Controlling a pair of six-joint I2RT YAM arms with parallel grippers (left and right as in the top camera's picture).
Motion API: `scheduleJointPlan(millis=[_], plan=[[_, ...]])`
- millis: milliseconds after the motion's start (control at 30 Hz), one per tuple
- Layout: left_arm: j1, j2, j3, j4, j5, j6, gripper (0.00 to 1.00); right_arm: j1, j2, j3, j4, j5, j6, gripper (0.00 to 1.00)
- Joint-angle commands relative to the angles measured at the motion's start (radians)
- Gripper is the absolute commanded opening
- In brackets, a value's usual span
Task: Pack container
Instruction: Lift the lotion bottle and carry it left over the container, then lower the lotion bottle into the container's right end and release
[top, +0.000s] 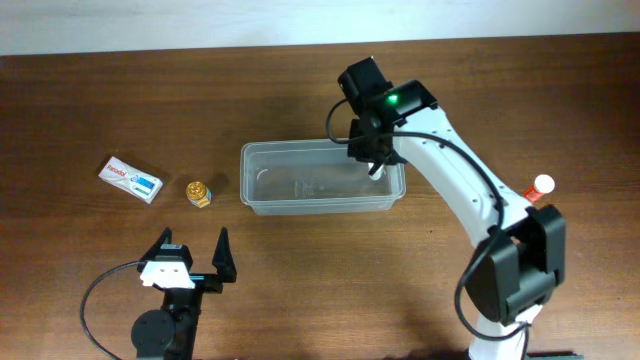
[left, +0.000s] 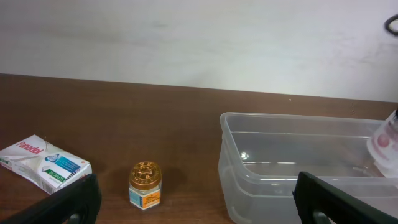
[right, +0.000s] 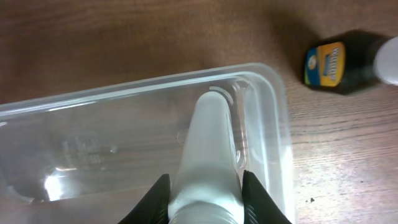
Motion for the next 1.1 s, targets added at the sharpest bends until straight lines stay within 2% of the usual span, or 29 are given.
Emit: scheduleJointPlan(millis=[0,400,1067], plan=[[0.005,-0.008,-0.004,-0.004,0.003,0.016,0.99,0.009,0.031,-0.005,0.006,-0.003,0.027,0.23],[0.005,-0.008,-0.004,-0.004,0.003,0.016,0.99,0.009,0.097,-0.006,0.029,-0.006,0.027,0.23],[0.005,-0.008,-0.004,-0.004,0.003,0.016,0.99,-0.013,0.098,-0.007,0.016,0.001,0.023,0.23]])
